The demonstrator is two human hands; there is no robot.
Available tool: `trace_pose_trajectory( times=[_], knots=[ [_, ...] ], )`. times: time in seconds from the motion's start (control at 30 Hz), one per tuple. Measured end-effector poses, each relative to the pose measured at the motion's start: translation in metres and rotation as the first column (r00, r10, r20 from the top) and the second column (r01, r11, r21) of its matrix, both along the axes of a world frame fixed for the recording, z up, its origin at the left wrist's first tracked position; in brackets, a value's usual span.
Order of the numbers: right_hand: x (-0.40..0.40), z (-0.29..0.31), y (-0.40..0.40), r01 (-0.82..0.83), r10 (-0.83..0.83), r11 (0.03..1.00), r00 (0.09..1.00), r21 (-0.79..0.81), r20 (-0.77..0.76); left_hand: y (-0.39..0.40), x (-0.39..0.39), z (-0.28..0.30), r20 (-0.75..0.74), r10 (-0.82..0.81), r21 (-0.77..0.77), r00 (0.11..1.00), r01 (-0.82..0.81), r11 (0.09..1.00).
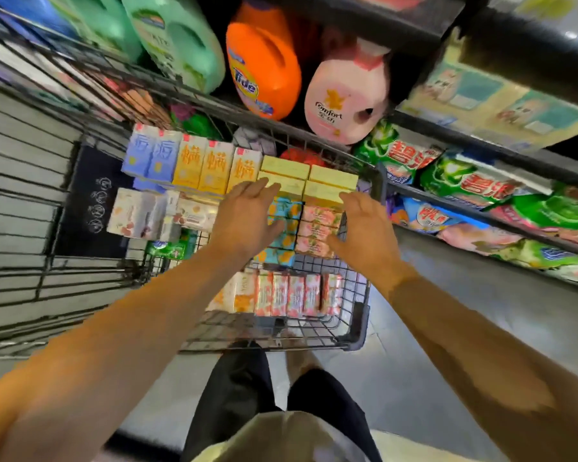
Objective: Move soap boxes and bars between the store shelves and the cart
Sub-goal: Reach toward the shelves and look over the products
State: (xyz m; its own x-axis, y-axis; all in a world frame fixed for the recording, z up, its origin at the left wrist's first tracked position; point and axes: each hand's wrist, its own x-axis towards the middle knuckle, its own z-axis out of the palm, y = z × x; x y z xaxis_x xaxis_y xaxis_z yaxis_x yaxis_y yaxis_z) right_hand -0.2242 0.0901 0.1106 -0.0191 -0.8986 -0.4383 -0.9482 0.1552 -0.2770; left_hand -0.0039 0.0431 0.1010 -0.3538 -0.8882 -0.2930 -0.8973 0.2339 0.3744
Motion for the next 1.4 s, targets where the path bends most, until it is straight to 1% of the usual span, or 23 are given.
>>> trace_pose_trajectory(
  times=[0.1, 0.2, 0.27, 0.33, 0.4, 0.5, 0.53, 0.6, 0.67, 0.73, 0.77, 0.8, 0.87, 0.93, 1.0, 1.07, 1.13, 1.27, 1.4],
  knots=[
    [0.002, -0.016, -0.013, 0.047, -0.047, 0.997, 0.999, 0.062, 0.010, -0.026, -0.003, -0.023, 0.027, -0.072, 0.058, 0.997, 0.071, 0.996],
    [0.006, -0.036, -0.027, 0.061, -0.061, 0.995, 0.998, 0.084, -0.007, -0.046, -0.006, -0.050, 0.006, -0.115, 0.109, 0.993, 0.113, 0.988],
    [0.008, -0.054, -0.036, 0.057, -0.055, 0.993, 0.998, 0.100, -0.023, -0.056, -0.007, -0.068, 0.019, -0.148, 0.103, 0.989, 0.146, 0.984],
    [0.010, -0.072, -0.045, 0.035, -0.032, 0.996, 0.999, 0.078, -0.043, -0.061, -0.007, -0.085, 0.055, -0.170, 0.043, 0.984, 0.168, 0.985],
    [0.011, -0.086, -0.052, 0.026, -0.024, 0.999, 0.996, 0.019, -0.083, -0.065, -0.009, -0.099, 0.074, -0.174, -0.044, 0.982, 0.177, 0.983],
    [0.014, -0.101, -0.057, 0.012, -0.046, 0.990, 0.968, -0.137, -0.246, -0.069, -0.009, -0.116, 0.083, -0.155, -0.145, 0.984, 0.166, 0.975],
    [0.015, -0.105, -0.057, -0.005, -0.046, 0.986, 0.954, -0.166, -0.297, -0.069, -0.009, -0.120, 0.087, -0.149, -0.170, 0.985, 0.162, 0.972],
    [0.015, -0.114, -0.054, -0.039, -0.035, 0.980, 0.932, -0.195, -0.362, -0.071, -0.008, -0.126, 0.093, -0.152, -0.213, 0.984, 0.169, 0.962],
    [0.014, -0.116, -0.051, -0.046, -0.031, 0.980, 0.927, -0.194, -0.375, -0.071, -0.009, -0.127, 0.053, -0.148, -0.238, 0.988, 0.156, 0.959],
    [0.013, -0.110, -0.049, -0.012, -0.045, 0.986, 0.940, -0.165, -0.337, -0.071, -0.007, -0.122, -0.015, -0.134, -0.235, 0.991, 0.127, 0.964],
    [0.014, -0.104, -0.046, 0.026, -0.070, 0.988, 0.954, -0.153, -0.291, -0.071, -0.005, -0.116, -0.052, -0.126, -0.229, 0.991, 0.111, 0.967],
    [0.015, -0.092, -0.044, 0.084, -0.117, 0.985, 0.966, -0.150, -0.229, -0.069, -0.003, -0.108, -0.100, -0.116, -0.217, 0.988, 0.092, 0.972],
    [0.016, -0.068, -0.037, 0.246, -0.255, 0.959, 0.966, -0.143, -0.043, -0.065, 0.002, -0.088, -0.202, -0.078, -0.167, 0.976, 0.045, 0.985],
    [0.018, -0.038, -0.025, 0.402, -0.384, 0.906, 0.913, -0.135, 0.139, -0.058, 0.008, -0.063, -0.253, -0.048, -0.133, 0.966, 0.014, 0.991],
    [0.015, -0.013, -0.011, 0.503, -0.462, 0.854, 0.851, -0.136, 0.250, -0.050, 0.009, -0.037, -0.282, -0.028, -0.138, 0.959, -0.011, 0.990],
    [0.006, 0.010, 0.005, 0.563, -0.516, 0.821, 0.803, -0.094, 0.297, -0.040, 0.005, -0.009, -0.306, -0.021, -0.137, 0.952, -0.022, 0.990],
    [-0.008, 0.033, 0.024, 0.581, -0.534, 0.808, 0.791, -0.093, 0.299, -0.027, -0.006, 0.020, -0.332, -0.040, -0.135, 0.942, -0.005, 0.991],
    [-0.040, 0.074, 0.067, 0.629, -0.541, 0.747, 0.764, -0.215, 0.351, 0.006, -0.043, 0.074, -0.379, -0.098, -0.144, 0.920, 0.046, 0.989],
    [-0.091, 0.119, 0.125, 0.669, -0.523, 0.664, 0.734, -0.333, 0.433, 0.055, -0.101, 0.126, -0.415, -0.171, -0.223, 0.894, 0.082, 0.971]
  ],
)
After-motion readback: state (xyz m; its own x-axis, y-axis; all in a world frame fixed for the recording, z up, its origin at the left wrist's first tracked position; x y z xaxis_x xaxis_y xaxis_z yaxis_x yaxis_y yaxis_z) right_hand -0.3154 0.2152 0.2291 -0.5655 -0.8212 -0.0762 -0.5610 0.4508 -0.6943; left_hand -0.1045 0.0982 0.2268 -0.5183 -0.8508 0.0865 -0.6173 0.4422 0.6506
